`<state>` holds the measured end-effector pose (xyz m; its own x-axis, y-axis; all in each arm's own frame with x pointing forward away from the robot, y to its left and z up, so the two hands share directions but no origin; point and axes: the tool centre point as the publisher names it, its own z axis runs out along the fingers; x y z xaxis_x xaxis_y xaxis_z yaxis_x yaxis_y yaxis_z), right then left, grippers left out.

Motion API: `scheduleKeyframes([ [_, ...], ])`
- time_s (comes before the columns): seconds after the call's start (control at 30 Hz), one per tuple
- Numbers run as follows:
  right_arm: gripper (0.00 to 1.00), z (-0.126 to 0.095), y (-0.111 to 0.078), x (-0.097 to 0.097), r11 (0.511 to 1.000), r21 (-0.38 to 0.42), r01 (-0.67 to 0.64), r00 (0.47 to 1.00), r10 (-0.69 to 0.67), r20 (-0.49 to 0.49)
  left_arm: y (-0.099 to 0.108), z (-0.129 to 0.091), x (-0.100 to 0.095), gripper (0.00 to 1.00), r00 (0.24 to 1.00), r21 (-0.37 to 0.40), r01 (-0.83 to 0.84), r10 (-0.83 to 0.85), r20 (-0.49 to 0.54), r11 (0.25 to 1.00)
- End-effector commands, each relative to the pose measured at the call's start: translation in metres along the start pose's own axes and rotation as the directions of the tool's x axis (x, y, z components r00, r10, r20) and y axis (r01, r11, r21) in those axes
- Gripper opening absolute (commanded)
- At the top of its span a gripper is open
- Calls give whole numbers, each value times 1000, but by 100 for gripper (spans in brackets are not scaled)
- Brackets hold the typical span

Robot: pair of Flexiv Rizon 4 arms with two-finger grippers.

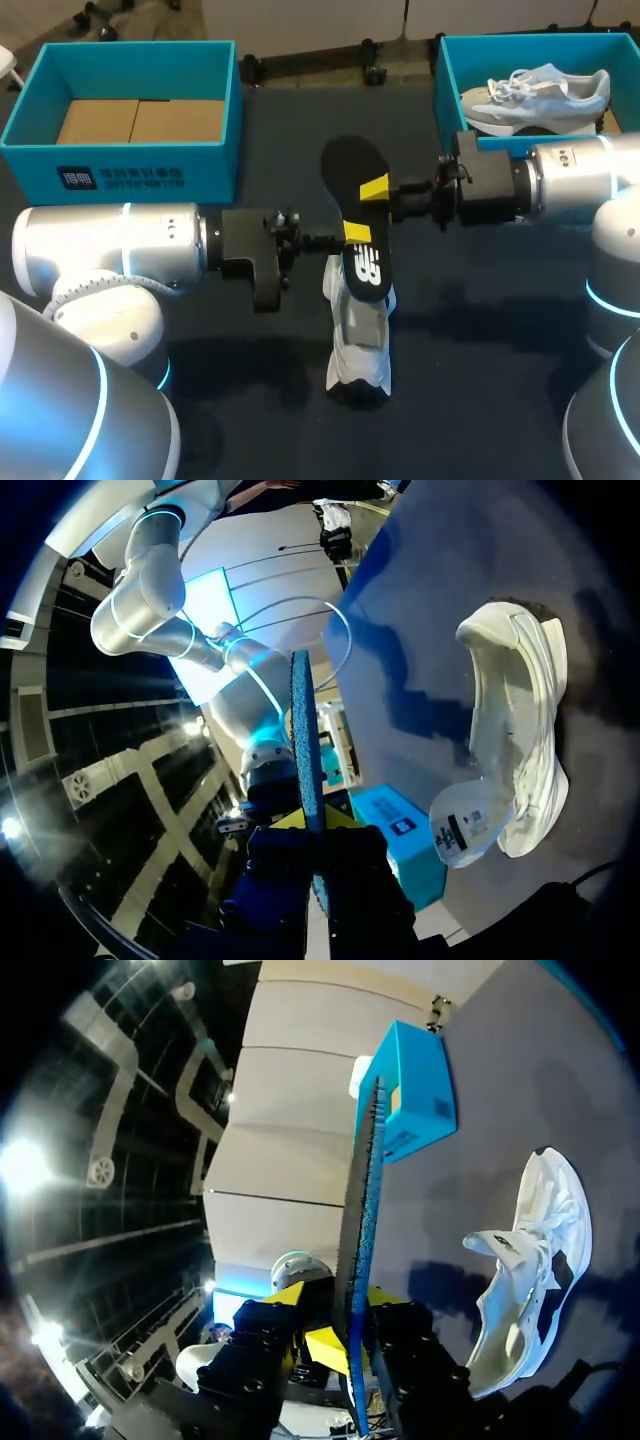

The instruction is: Take the shoe out of the shoebox, open the shoe tongue, remove and reinsert the insole, then place the shoe into the shoebox

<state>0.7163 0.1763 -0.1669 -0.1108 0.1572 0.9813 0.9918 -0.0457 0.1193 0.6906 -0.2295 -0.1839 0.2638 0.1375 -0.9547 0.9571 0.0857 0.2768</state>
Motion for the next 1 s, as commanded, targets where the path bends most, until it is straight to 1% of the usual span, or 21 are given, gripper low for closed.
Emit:
scheduleKeyframes([
  [0.03, 4, 2, -2, -1, 1000, -12, -1, 1000, 1, -3, 0, 1, 1, 0, 1000, -2, -3, 3, 1, 1000],
  [0.07, 0, 2, -2, -1, 1000, -14, -2, 1000, 2, -3, 0, 1, 1, 0, 1000, -2, -3, 3, 1, 1000],
  [0.33, 0, 2, -3, -4, 1000, -22, -3, 1000, 3, -14, -1, 1, 0, 0, 1000, 6, 6, -6, 3, 1000],
  [0.37, 0, 2, -3, -4, 1000, -22, -3, 1000, 3, -14, -1, 2, 0, 28, 1000, 12, 16, -16, 2, 1000],
  [0.4, 0, 2, -3, -4, 1000, -21, -2, 1000, 2, -15, -1, 2, 1, 58, 999, 18, 32, -32, 3, 999],
  [0.43, 0, 2, -3, -4, 1000, -21, -2, 1000, 1, -15, -1, 1, 0, 100, 999, 20, 45, -45, 6, 999],
  [0.53, 0, 2, -4, -4, 1000, -18, 0, 1000, -1, -15, -2, -6, -2, 100, 995, 23, 96, -97, 8, 995],
  [0.67, 0, 0, -7, -9, 1000, -14, 0, 1000, 0, -16, -4, -24, -8, 100, 990, 38, 141, -141, -11, 989],
  [0.87, 0, -1, -11, -18, 1000, -10, -16, 1000, 16, -17, 0, -55, -19, 100, 981, 28, 173, -169, -97, 985],
  [1.0, 0, 2, -13, -23, 1000, -3, -28, 1000, 28, -9, 8, -72, -28, 100, 969, 28, 192, -185, -166, 981],
])
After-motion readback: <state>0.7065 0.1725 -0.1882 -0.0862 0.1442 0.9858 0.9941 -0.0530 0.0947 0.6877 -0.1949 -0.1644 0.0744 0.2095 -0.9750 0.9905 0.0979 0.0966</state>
